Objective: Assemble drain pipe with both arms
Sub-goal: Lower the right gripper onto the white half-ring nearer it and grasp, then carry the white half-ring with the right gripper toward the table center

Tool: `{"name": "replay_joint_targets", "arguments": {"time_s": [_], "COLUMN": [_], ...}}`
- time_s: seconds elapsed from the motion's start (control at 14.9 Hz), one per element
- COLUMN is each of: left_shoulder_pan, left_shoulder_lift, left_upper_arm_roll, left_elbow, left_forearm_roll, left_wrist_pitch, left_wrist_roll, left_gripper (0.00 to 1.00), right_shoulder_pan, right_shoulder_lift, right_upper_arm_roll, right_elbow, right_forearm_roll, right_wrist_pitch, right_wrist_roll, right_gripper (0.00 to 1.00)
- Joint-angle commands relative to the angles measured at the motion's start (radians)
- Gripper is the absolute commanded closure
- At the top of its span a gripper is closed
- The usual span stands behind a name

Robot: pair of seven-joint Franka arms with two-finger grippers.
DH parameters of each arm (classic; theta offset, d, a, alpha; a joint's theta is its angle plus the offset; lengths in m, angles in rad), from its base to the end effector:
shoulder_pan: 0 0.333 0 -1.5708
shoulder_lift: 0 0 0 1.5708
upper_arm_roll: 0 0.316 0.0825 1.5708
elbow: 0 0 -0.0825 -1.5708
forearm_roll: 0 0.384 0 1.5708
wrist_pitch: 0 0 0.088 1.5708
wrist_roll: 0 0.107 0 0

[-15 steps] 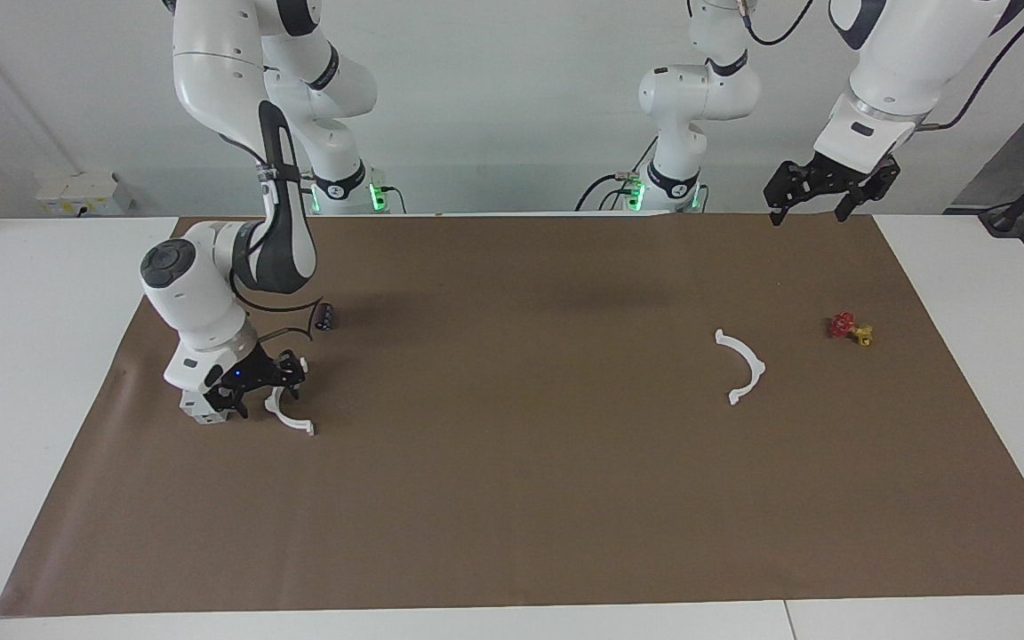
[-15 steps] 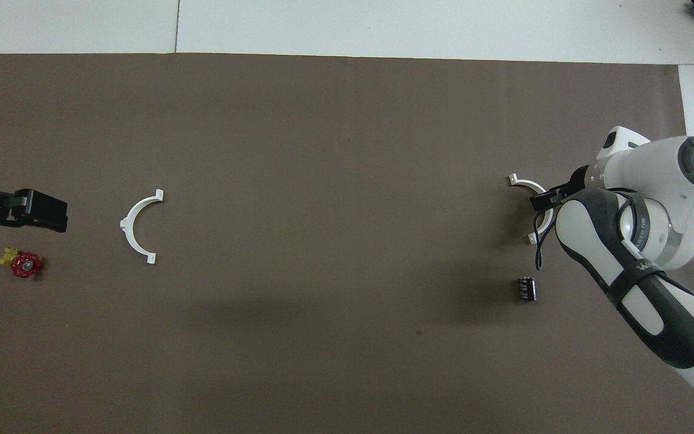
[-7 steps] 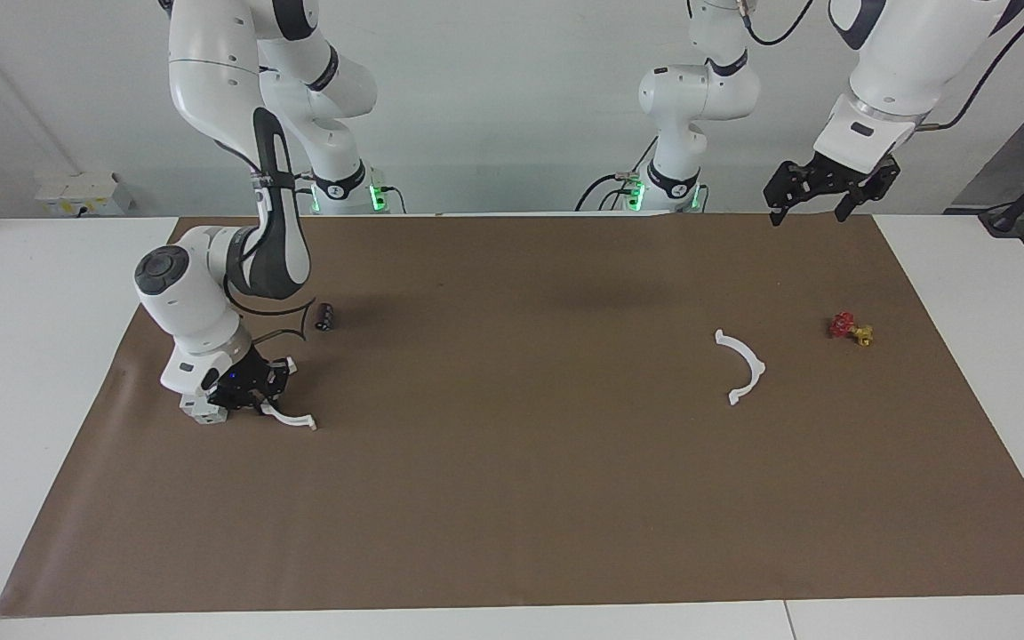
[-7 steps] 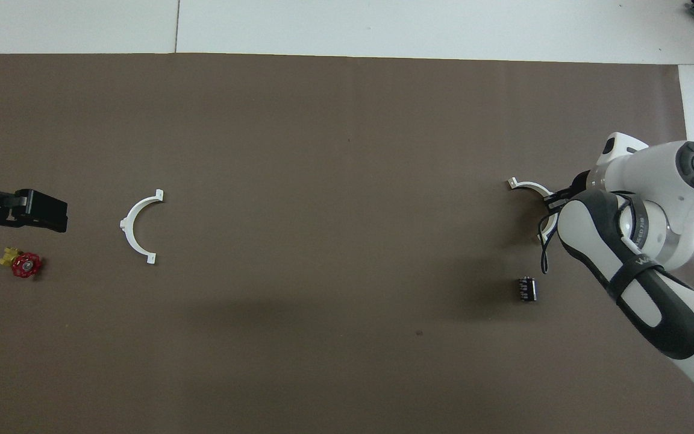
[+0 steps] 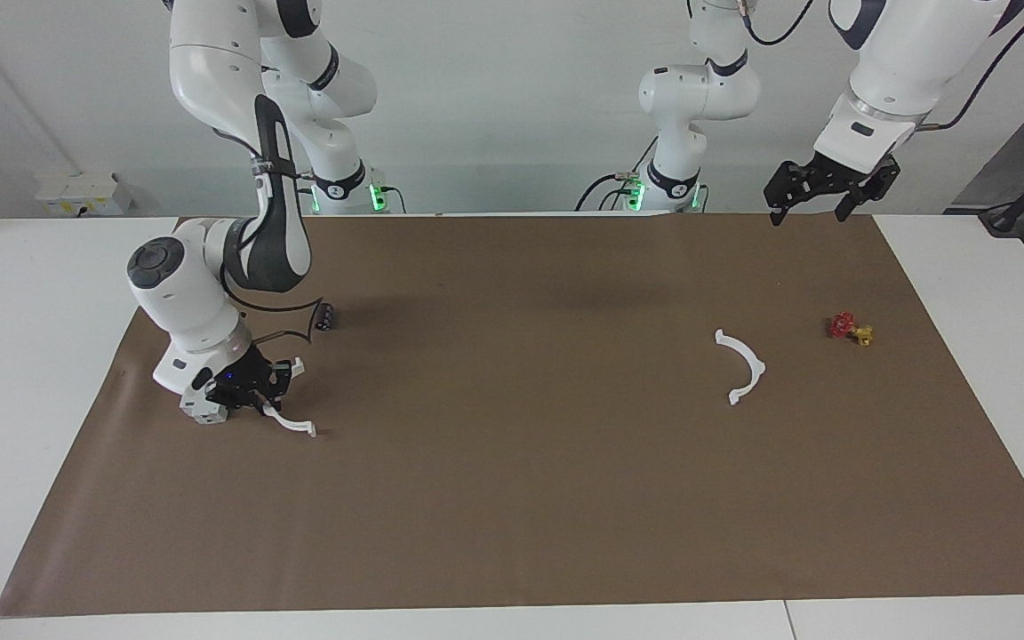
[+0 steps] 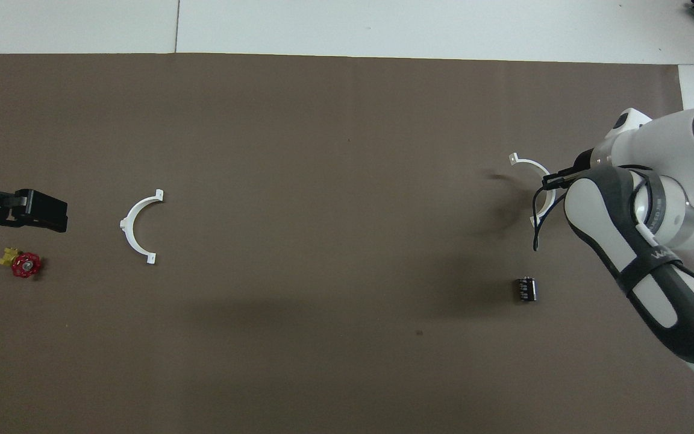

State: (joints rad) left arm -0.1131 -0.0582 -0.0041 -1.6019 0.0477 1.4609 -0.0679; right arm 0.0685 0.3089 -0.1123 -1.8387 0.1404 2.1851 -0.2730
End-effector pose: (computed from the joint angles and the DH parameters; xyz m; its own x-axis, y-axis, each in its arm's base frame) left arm 0.5215 -0.0559 0.6324 0.9959 -0.0437 -0.0791 -0.0480 -0.9974 -0.0534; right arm 0.6334 -0.0181 0.3663 0.9864 0.1535 0.0585 0.1575 -0.9850 -0.0705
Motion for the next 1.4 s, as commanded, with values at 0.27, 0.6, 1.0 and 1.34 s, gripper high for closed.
{"name": "replay_joint_targets", "arguments": {"time_s": [0.27, 0.6, 1.0, 1.34], "left_shoulder_pan": [-0.008, -0.008, -0.008, -0.008], "left_shoulder_lift": [-0.015, -0.015, -0.015, -0.015], "left_upper_arm_roll": [0.01, 0.01, 0.01, 0.01], "left_elbow": [-0.01, -0.01, -0.01, -0.01], "left_forearm_roll": [-0.011, -0.011, -0.011, -0.011], "left_wrist_pitch": [0.012, 0.012, 0.012, 0.012], "left_wrist_roll": [-0.001, -0.001, -0.001, -0.001], "left_gripper": [0.0, 0.0, 0.0, 0.0], "right_shoulder_pan": [0.177, 0.342, 0.529, 0.605], "right_shoulder_lift": [-0.007, -0.008, 0.036, 0.116], "right_upper_arm_roll": [0.003, 0.005, 0.005, 0.005], "right_elbow": [0.096, 0.087, 0.081, 0.084], "right_forearm_roll": [-0.076, -0.076, -0.076, -0.119], "right_wrist_pitch": [-0.128, -0.105, 0.004, 0.106], "right_wrist_roll": [0.423, 0.696, 0.984, 1.042], "right_gripper": [1.0, 1.0, 1.0, 1.0]}}
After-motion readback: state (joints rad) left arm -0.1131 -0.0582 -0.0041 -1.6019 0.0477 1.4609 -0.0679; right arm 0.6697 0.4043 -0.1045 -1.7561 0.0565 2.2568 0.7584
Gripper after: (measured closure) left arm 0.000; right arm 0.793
